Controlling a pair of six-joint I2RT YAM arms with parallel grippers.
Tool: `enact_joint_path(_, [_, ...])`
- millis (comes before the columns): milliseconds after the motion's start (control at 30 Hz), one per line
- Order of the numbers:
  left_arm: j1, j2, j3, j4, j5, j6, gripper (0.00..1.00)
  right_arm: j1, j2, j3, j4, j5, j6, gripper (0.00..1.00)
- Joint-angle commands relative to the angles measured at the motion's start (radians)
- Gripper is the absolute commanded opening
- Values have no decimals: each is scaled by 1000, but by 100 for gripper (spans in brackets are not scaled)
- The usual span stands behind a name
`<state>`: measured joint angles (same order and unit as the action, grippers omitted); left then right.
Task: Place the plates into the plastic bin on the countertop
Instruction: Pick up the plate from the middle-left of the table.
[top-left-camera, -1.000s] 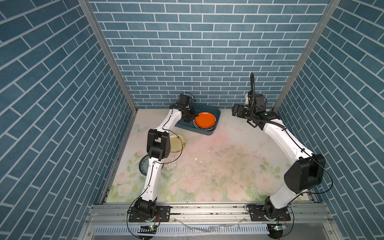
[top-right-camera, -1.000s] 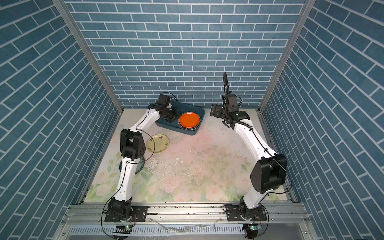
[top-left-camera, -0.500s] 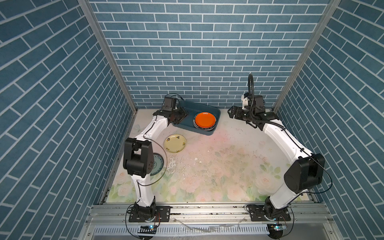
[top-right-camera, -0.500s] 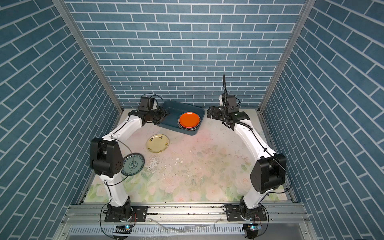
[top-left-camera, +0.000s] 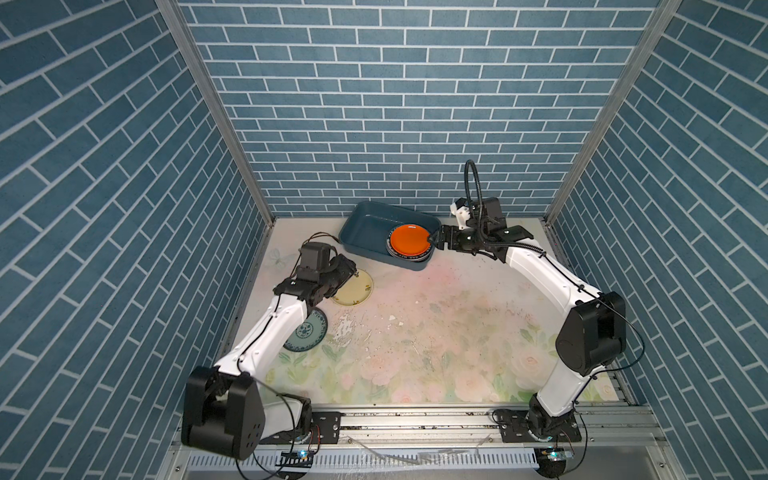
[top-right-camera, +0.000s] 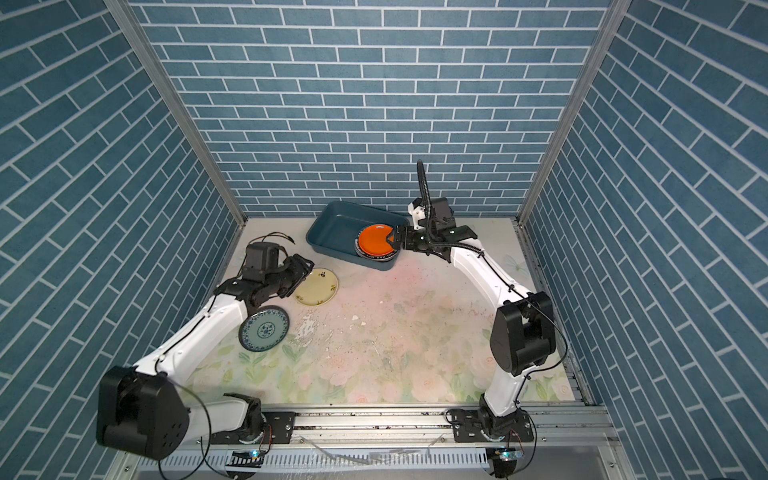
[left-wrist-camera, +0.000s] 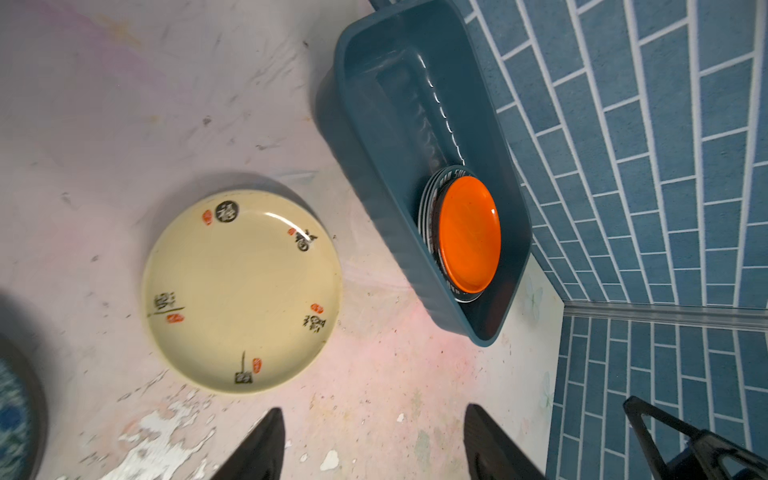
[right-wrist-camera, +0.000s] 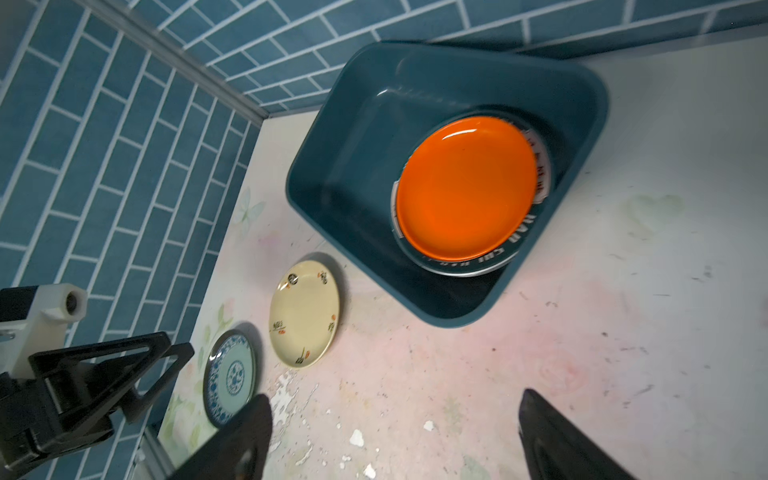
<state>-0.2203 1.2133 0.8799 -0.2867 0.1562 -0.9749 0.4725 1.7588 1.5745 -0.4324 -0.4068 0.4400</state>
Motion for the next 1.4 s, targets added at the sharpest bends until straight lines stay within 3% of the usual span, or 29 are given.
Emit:
enact_joint_path(0, [1, -95, -84, -54, -53, -44, 75, 38, 29, 11, 5, -74, -14, 92])
enact_joint_path(133, [4, -154, -156, -65, -22, -51, 86, 82, 54, 15, 6, -106, -15, 93])
enact_joint_path(300, [15, -115, -210, 4, 34, -45, 95, 134, 128, 69, 2, -108, 20, 99])
enact_joint_path(467, [63, -33, -289, 194, 160, -97, 95, 166, 218, 192, -26, -56, 58, 99])
enact_joint_path(567, [86, 8, -292, 204, 170, -95, 95, 177, 261, 253, -31, -23, 77, 99])
enact_joint_path(800, [177, 138, -320, 288, 249, -119, 87, 200, 322, 361, -24, 37, 116, 99])
enact_joint_path(1000, [212, 271, -282, 362, 318, -109, 79, 248, 385, 419, -14, -5, 113, 98])
enact_joint_path(1200, [227, 339, -223, 327, 327, -66, 74, 296, 424, 489, -20, -3, 67, 98])
enact_joint_path(1367, [239, 396, -185, 279, 346, -15, 64, 331, 466, 537, -61, 25, 39, 98])
